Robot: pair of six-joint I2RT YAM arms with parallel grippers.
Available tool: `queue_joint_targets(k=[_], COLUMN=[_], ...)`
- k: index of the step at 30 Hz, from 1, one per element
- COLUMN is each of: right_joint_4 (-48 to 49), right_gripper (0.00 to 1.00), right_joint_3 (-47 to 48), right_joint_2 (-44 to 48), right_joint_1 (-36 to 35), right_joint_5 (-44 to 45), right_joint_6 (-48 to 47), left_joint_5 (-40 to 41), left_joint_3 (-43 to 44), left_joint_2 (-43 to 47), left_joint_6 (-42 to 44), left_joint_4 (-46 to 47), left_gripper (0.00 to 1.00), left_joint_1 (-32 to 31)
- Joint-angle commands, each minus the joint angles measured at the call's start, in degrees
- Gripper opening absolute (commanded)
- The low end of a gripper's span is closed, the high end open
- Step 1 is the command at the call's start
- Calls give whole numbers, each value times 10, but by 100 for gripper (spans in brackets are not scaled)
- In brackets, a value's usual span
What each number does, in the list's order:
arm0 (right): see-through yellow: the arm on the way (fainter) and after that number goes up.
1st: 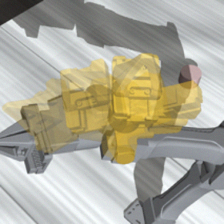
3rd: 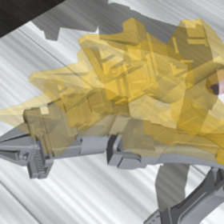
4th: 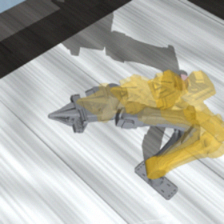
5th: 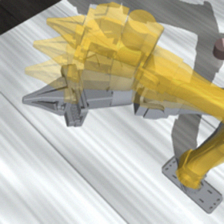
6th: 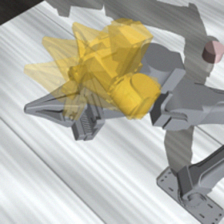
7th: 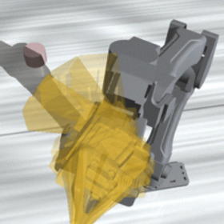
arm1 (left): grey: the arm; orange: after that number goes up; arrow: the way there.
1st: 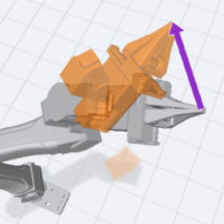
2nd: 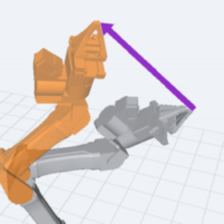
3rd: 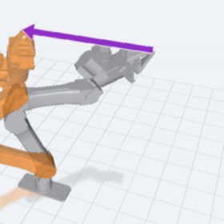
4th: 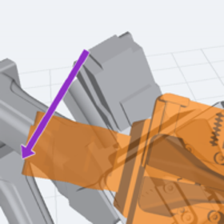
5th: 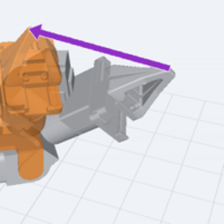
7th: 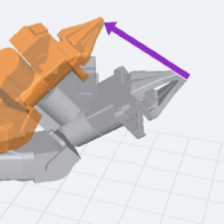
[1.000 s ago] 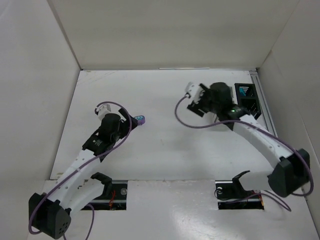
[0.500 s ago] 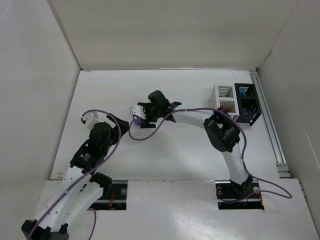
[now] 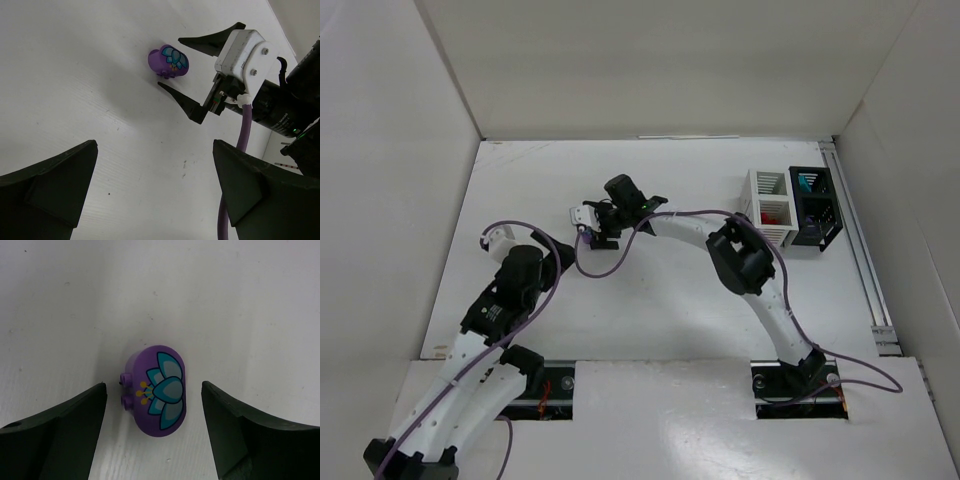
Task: Sort the legos into containers by color
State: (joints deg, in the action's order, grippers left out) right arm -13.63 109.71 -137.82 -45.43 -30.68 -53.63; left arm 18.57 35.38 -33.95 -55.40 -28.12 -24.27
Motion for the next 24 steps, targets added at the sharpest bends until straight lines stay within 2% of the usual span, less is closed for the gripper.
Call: queue_joint_targets(k=[1, 2, 5, 6, 7, 10, 12, 17, 18, 19, 21, 24], right_joint_4=[-23, -23, -23, -23, -23, -23, 7, 69, 82, 82, 82, 38], right_gripper=[81, 81, 69, 63, 49, 33, 31, 27, 27, 27, 27, 27], right_joint_3=[21, 28, 34, 34, 34, 23, 0, -146, -224, -250, -299, -378], right_joint_2=[-3, -3, -9, -9, -9, 11, 38, 222, 328, 364, 431, 551], right_joint_1=[-6, -6, -6, -6, -6, -1, 4, 34, 72, 72, 100, 184], right_joint_5=[-32, -32, -48, -48, -63, -69, -77, -76, -3, -3, 66, 146], right_joint_6=[3, 3, 8, 19, 19, 34, 34, 60, 82, 92, 118, 171], left_joint_5=[-2, -2, -2, -2, -2, -2, -2, -2, -8, -8, -21, -36], left_joint_3=[4, 4, 4, 4, 4, 4, 4, 4, 4, 4, 4, 4], left_joint_2=[-1, -1, -1, -1, -1, -1, -1, -6, -13, -13, -33, -74], left_joint_6=[-1, -1, -1, -1, -1, -1, -1, 7, 14, 14, 32, 49], left_joint_4=[4, 4, 4, 4, 4, 4, 4, 16, 37, 37, 67, 115], left_gripper=[99, 99, 99, 99, 99, 99, 99, 99, 99, 99, 99, 99], left_joint_1=[-2, -2, -2, -2, -2, -2, -2, -2, -2, -2, -2, -2])
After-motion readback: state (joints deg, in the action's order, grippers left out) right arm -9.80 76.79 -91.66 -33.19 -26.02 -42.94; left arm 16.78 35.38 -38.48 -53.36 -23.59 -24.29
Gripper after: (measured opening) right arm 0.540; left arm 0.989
